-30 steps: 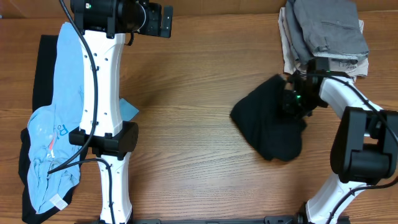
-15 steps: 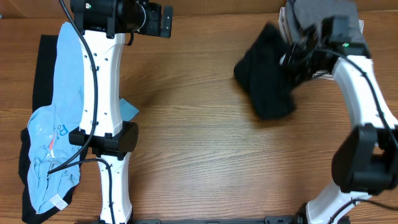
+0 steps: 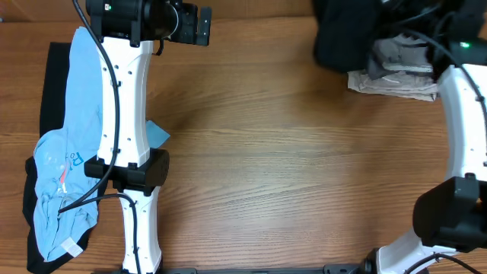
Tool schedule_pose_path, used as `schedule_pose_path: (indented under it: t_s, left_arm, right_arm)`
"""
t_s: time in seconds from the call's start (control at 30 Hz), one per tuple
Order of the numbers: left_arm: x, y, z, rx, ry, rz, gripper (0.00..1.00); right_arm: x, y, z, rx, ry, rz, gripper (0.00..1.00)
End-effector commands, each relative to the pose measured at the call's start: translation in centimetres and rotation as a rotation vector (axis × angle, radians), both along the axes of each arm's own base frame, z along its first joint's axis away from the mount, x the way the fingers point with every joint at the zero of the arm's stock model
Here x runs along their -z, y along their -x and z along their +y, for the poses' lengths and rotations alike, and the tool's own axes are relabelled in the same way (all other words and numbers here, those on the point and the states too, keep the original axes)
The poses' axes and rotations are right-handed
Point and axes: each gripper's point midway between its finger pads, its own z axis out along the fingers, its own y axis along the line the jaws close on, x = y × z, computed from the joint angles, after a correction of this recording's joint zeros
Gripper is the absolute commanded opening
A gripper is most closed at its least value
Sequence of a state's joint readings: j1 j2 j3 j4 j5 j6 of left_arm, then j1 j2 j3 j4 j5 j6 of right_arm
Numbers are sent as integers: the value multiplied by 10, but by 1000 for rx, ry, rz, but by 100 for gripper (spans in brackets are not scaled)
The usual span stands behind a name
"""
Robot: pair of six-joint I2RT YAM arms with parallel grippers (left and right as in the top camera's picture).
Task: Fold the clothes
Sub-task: 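Lift the folded black shirt with the right gripper onto the grey stack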
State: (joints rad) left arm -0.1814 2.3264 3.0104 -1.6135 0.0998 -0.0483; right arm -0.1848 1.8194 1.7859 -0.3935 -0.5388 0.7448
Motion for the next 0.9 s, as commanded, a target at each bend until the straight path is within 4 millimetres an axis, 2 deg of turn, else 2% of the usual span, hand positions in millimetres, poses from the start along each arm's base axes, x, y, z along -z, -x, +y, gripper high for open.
schedule_pose_path:
  t_s: [0.0, 0.13, 0.3, 0.43, 0.53, 0.67, 0.77, 0.83, 0.87]
  left_arm:
    - [-4, -1, 3, 7, -13, -18, 100]
    - [-5, -3, 3, 7, -11, -29, 100]
    - [-6, -5, 2, 7, -10, -35, 100]
    - [-6, -5, 2, 7, -10, -35, 100]
    - [-6, -5, 2, 7, -10, -35, 100]
    - [-7, -5, 2, 7, -8, -38, 100]
    - [-8, -7, 1, -1, -1, -43, 100]
    - [-8, -7, 1, -1, 0, -48, 100]
    - [-9, -8, 1, -1, 0, -48, 100]
  right_arm:
    - [-31, 0, -54, 175, -103, -45, 4]
    - [-31, -10, -94, 231, -193, -81, 4]
    - [-14, -30, -122, 206, -345, -106, 4]
    - [8, -50, -134, 143, -502, -125, 4]
    - [38, -63, -142, 145, -596, -89, 4]
    - [90, -76, -157, 184, -640, -24, 4]
    - [127, -80, -169, 217, -654, 29, 4]
    - [142, -79, -182, 260, -606, 36, 4]
    - [147, -77, -189, 283, -573, 38, 12]
